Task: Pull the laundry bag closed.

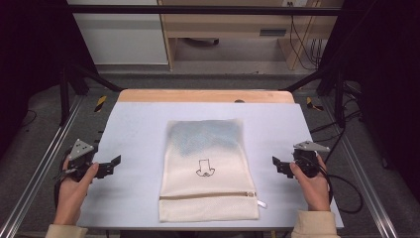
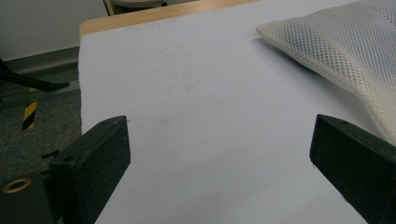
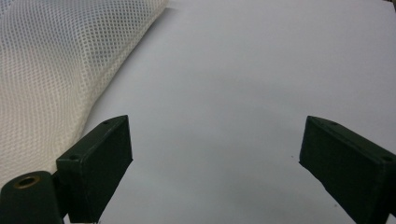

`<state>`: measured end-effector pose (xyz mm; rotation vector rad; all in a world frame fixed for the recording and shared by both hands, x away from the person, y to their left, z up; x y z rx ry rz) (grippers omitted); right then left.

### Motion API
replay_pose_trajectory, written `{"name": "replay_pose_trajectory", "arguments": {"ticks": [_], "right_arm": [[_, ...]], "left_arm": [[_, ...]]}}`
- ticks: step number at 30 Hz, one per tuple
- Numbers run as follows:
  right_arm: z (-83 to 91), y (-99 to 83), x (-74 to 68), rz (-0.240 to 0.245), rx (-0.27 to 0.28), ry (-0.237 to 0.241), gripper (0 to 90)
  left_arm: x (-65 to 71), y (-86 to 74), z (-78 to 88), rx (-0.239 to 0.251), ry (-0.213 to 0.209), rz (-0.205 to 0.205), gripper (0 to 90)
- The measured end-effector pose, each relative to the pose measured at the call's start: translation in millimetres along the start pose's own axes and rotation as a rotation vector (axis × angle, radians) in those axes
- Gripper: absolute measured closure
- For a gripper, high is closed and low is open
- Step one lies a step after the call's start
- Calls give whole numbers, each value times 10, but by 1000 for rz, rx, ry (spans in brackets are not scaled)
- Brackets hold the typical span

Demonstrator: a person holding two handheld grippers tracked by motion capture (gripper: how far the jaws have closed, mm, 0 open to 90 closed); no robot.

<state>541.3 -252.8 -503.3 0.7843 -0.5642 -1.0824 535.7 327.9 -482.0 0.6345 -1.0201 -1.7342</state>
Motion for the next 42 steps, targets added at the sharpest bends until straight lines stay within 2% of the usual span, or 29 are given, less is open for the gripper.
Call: {"name": "replay_pose_trajectory", "arguments": {"ticks": [8, 12, 16, 19, 24, 28, 33, 35, 36, 38, 42], "right_arm": [[-85, -112, -16, 22, -24, -1, 100], [-121, -129, -43, 24, -12, 3, 108], [-149, -132, -28, 41, 8, -19, 113], [-174, -141, -23, 35, 15, -20, 112], [-202, -182, -23, 38, 4, -21, 110], [-217, -205, -9, 39, 1, -27, 109], [-218, -266, 25, 27, 2, -35, 110], [-224, -284, 43, 24, 10, -37, 112], [-223, -297, 36, 16, 5, -37, 111], [-218, -293, 37, 24, 9, -47, 111], [-219, -291, 5, 47, 14, -43, 111]], "left_arm": [[-14, -77, -59, -17, -1, -5, 51], [-28, -120, -96, -30, 5, -16, 50], [-13, -135, -131, -34, -2, -29, 48], [6, -138, -172, -27, -11, -35, 46], [19, -175, -245, -42, 0, -56, 44], [64, -222, -314, -61, -13, -63, 43], [90, -212, -337, -44, -20, -52, 43], [69, -220, -348, -44, -7, -66, 43], [64, -223, -355, -40, -9, -54, 43], [49, -222, -364, -30, -11, -39, 43], [9, -199, -370, -3, 8, -46, 42]]}}
Point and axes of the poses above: each handheld gripper's, and its own axes: z roughly backward along the jaws, y roughly out of its top, x roughly to its right, the point moved 9 cm from there along -z, roughly forward along the jaws, and after that the axes turned 4 degrees about z, right-handed, at the moved point
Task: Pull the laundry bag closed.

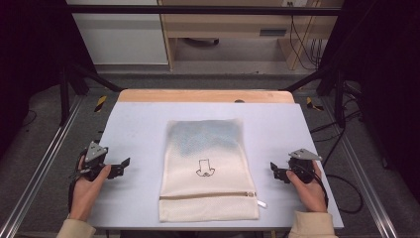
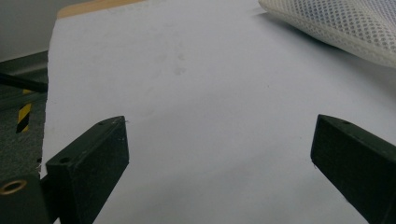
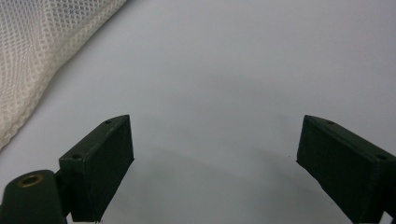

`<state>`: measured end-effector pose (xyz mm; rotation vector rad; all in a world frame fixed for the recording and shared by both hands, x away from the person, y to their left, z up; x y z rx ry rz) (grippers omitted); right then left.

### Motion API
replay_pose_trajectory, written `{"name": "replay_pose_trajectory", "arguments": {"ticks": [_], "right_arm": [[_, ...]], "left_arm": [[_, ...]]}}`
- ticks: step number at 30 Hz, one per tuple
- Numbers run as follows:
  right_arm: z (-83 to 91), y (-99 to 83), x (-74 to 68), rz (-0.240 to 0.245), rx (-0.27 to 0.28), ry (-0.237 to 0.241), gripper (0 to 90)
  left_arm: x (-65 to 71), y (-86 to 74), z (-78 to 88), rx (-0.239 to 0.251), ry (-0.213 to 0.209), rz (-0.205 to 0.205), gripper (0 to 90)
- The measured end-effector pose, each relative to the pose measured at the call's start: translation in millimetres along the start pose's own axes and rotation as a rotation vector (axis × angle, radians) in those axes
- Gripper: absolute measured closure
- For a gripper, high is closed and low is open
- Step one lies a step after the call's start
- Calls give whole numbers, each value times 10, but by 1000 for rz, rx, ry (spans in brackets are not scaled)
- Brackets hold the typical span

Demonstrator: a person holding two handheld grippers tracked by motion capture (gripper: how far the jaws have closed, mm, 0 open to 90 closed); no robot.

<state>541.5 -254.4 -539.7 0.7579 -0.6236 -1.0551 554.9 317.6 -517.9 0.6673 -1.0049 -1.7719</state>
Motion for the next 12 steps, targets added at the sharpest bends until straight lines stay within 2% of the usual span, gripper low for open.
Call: {"name": "replay_pose_trajectory", "arguments": {"ticks": [4, 12], "right_arm": [[-3, -1, -15, 6, -2, 2, 110], [-13, -6, -22, 14, -11, 0, 107]], "left_arm": [[-28, 0, -34, 13, 10, -1, 42], [-39, -39, -58, 6, 9, -1, 43]]}}
Point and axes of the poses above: each handheld gripper's, and its own axes: z roughly backward along the jaws, y roughly out of its top, x roughly to its right, the point moved 9 cm from there along -z, roughly forward along the jaws, and after that the axes turned 4 degrees about z, right-handed, at the moved point
